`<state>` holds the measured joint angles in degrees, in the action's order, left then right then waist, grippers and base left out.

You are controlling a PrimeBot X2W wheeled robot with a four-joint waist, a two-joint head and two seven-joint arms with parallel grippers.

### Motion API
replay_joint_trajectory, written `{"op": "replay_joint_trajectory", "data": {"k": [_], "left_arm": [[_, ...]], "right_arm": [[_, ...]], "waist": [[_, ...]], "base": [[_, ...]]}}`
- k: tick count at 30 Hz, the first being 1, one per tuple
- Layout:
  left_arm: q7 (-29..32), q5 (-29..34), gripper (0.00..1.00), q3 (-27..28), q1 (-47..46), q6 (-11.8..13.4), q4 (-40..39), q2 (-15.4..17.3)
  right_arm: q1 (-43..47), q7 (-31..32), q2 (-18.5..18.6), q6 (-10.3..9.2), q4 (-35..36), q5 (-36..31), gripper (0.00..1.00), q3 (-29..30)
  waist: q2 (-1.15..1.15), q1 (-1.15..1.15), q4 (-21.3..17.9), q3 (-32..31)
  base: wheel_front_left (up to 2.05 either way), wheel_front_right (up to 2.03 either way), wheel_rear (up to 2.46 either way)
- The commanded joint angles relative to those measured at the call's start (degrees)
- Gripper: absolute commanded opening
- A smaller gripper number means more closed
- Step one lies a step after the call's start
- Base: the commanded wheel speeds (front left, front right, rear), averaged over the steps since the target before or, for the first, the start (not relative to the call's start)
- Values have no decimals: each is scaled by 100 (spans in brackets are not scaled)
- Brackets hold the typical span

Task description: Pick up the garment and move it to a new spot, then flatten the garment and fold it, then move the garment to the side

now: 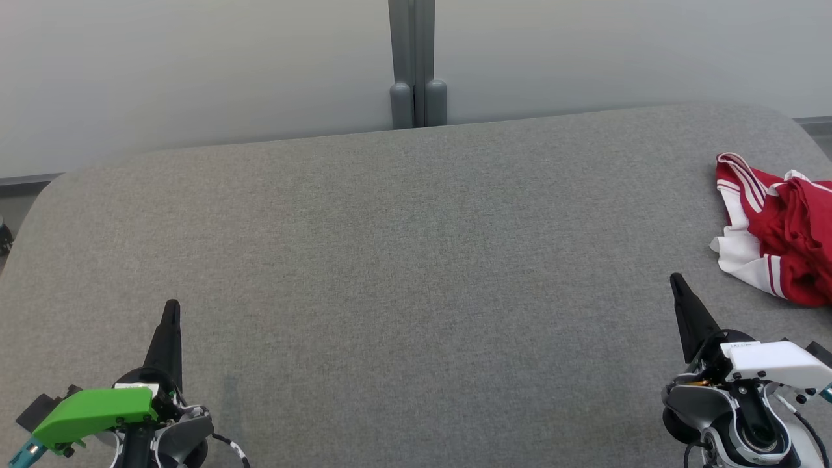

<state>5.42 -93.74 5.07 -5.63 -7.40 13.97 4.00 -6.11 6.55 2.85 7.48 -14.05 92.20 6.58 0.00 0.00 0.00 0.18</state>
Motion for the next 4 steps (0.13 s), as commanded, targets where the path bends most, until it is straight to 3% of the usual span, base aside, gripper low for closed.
{"op": "replay_joint_trajectory", "data": {"k": [1,4], "left_arm": [[6,23,0,16,-93,-29,0,-8],[11,31,0,23,-94,-29,0,-13]], "right_arm": [[-36,20,3,2,-9,38,0,-5],[-36,20,3,2,-9,38,0,-5]], "waist": [[0,0,0,0],[0,0,0,0]], "base": [[0,0,0],[0,0,0]]}}
